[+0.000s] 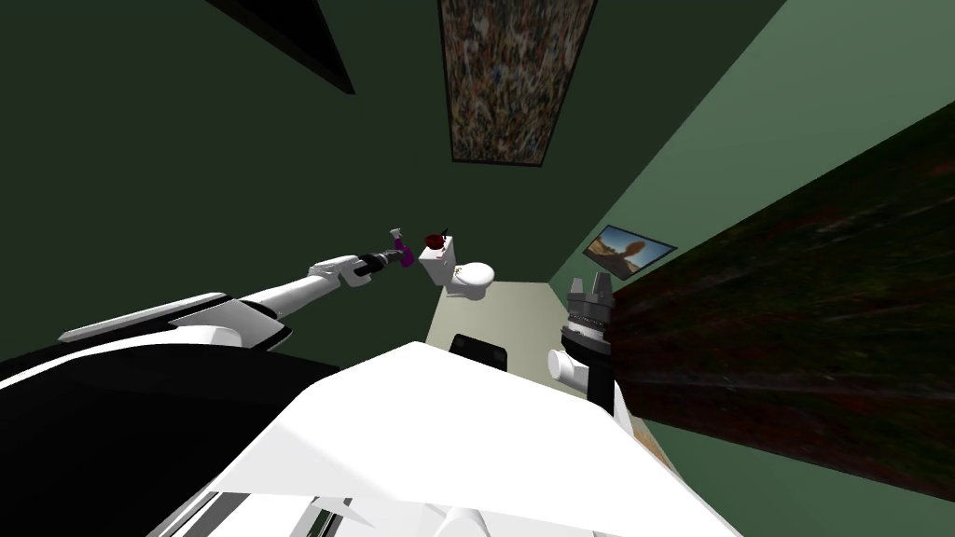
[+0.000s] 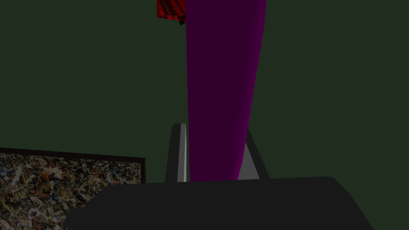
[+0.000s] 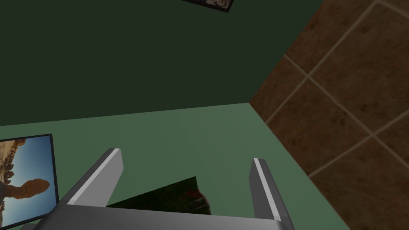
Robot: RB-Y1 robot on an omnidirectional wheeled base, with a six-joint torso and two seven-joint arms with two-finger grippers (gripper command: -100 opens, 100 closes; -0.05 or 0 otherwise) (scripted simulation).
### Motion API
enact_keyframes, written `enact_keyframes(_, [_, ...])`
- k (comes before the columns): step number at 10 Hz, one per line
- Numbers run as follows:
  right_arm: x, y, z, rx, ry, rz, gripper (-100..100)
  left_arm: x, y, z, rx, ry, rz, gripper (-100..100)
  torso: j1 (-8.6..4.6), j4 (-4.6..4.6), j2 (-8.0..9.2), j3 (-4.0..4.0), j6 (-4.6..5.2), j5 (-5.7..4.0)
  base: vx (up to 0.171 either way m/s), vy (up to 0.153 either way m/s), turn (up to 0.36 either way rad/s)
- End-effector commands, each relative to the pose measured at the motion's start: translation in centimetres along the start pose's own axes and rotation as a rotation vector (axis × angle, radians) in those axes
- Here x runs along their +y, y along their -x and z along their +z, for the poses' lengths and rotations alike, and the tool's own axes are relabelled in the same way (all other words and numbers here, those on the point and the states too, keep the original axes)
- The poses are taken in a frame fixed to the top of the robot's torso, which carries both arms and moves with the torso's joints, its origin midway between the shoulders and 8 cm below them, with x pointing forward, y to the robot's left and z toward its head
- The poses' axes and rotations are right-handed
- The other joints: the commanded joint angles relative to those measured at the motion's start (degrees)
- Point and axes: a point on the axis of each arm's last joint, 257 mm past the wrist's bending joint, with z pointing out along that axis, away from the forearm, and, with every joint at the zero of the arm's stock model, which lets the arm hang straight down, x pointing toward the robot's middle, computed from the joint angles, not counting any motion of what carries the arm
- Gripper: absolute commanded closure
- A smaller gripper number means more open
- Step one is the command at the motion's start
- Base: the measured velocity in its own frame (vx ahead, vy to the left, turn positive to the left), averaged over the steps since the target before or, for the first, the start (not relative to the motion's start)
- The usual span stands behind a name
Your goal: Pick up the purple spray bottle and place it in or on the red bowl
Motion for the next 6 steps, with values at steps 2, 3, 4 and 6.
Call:
enact_keyframes(2, [0.0,0.0,0.0,0.000,0.000,0.000,0,1.8,1.6,-0.8,0.015,0.022,-0.013,100,-0.02,0.02,-0.02,0.01,-0.06,-0.04,-0.017,0.003,-0.059])
enact_keyframes(3, [0.0,0.0,0.0,0.000,0.000,0.000,0,2.4,3.0,-1.1,0.010,0.031,0.016,100,-0.05,0.01,-0.03,0.00,-0.04,-0.02,-0.008,-0.003,-0.023])
enact_keyframes(4, [0.0,0.0,0.0,0.000,0.000,0.000,0,2.9,3.0,-1.5,0.024,0.039,-0.015,100,-0.06,0.02,-0.05,-0.01,-0.10,-0.05,-0.024,-0.016,-0.087])
enact_keyframes(6, [0.0,0.0,0.0,0.000,0.000,0.000,0,4.0,4.4,-2.1,0.032,0.057,-0.018,100,-0.09,0.03,-0.05,0.00,-0.13,-0.07,-0.001,-0.002,-0.012])
